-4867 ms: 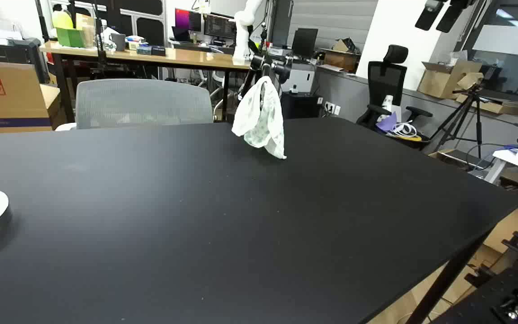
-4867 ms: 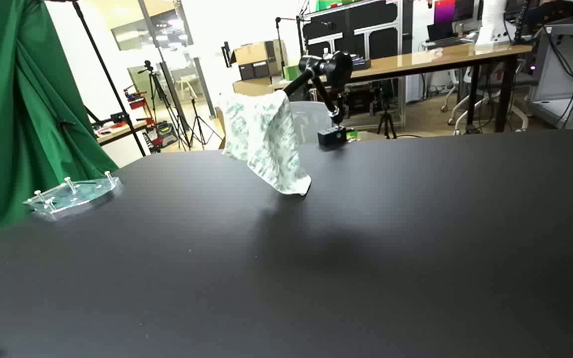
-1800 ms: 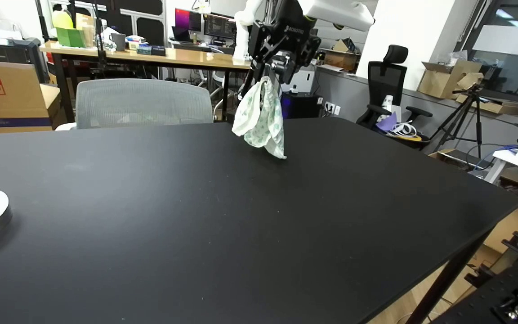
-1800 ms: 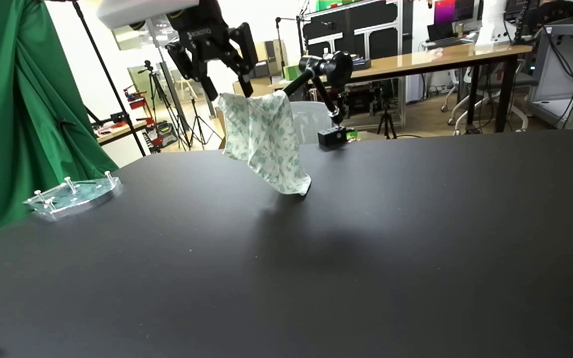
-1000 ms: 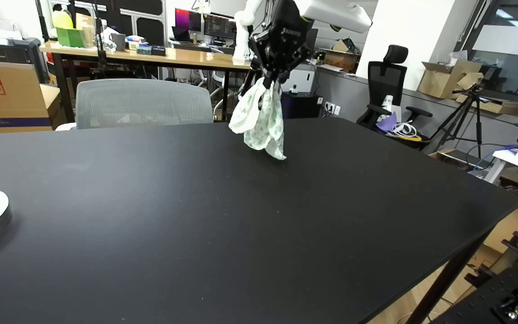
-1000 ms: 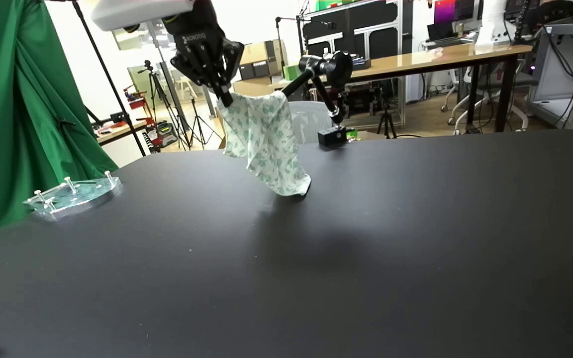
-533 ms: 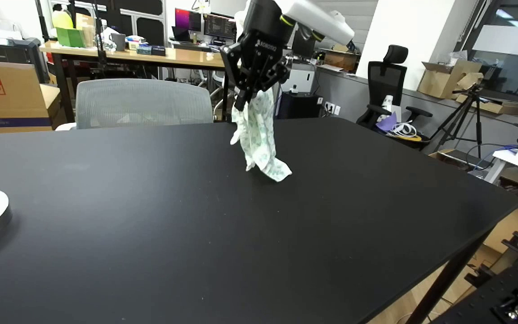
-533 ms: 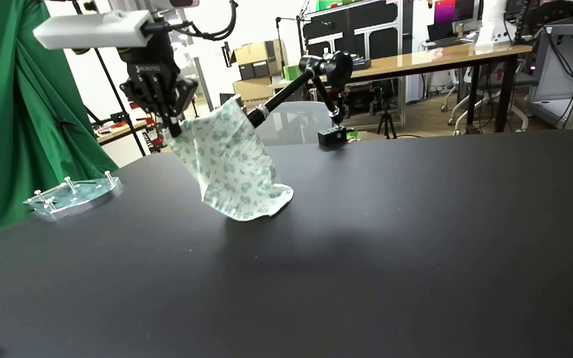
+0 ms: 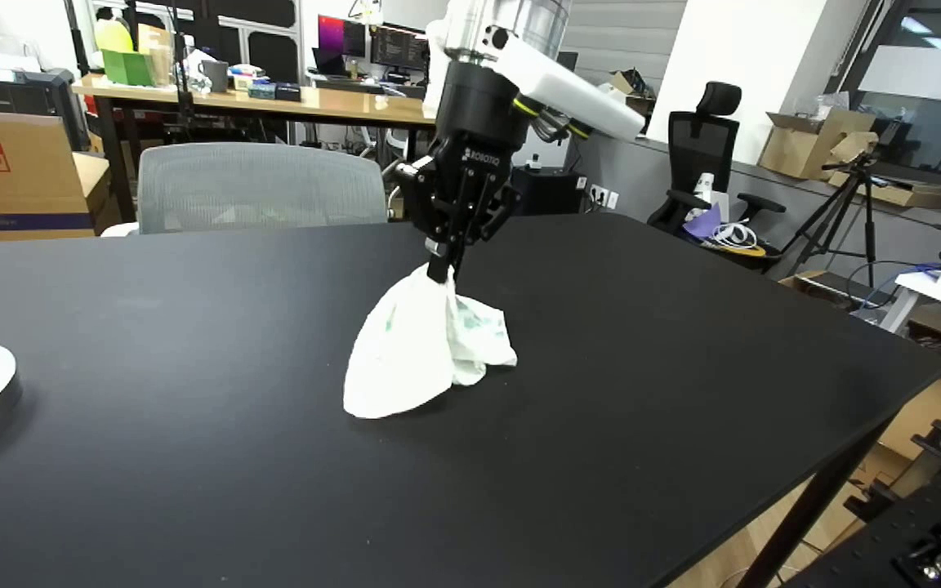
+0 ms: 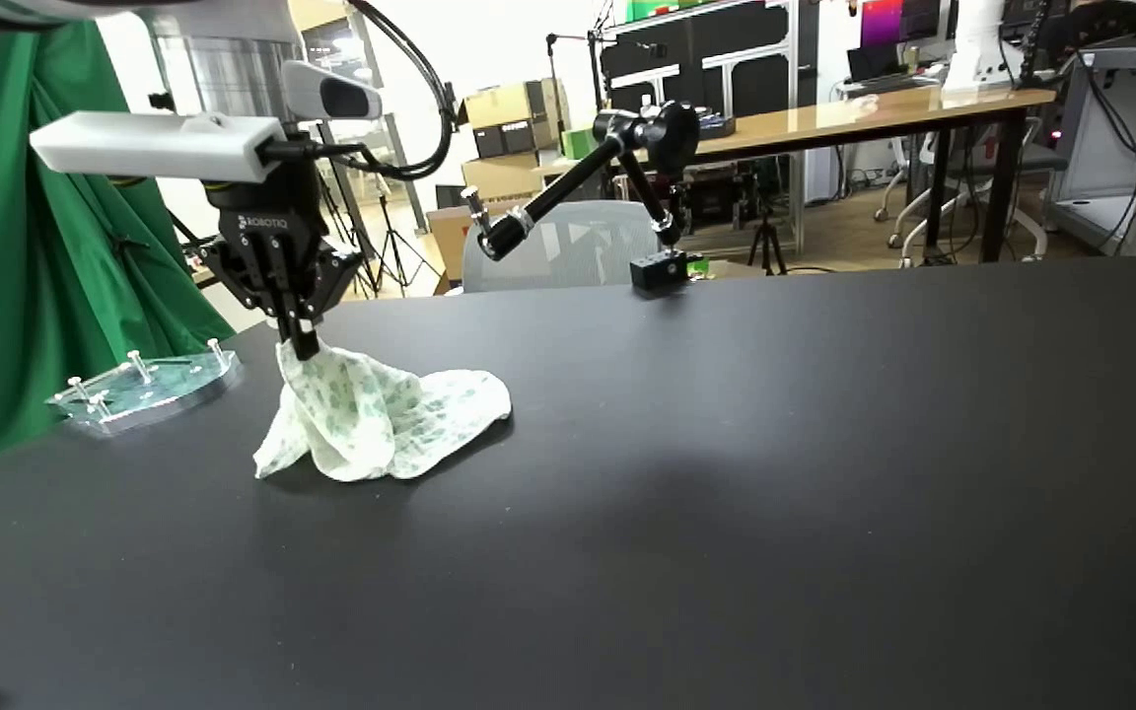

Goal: Take the white towel from the black metal rod and put it on the table

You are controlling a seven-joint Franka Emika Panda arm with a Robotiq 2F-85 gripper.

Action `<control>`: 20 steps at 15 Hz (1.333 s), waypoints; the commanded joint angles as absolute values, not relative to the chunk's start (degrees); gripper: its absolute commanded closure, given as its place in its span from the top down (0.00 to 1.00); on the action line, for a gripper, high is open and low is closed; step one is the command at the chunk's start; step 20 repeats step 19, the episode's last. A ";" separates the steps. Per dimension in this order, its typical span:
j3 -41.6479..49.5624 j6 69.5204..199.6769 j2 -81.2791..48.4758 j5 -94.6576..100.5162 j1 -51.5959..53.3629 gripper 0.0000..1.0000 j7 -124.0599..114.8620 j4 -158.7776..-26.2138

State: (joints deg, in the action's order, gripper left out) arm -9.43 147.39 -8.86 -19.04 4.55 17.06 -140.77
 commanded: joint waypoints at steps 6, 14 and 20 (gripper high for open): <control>-7.82 147.33 -8.15 -10.86 3.30 0.75 17.63 -141.58; -4.79 154.71 -1.58 0.64 1.33 1.00 22.12 -145.56; -2.55 148.10 4.66 -13.28 -0.89 1.00 35.84 -148.00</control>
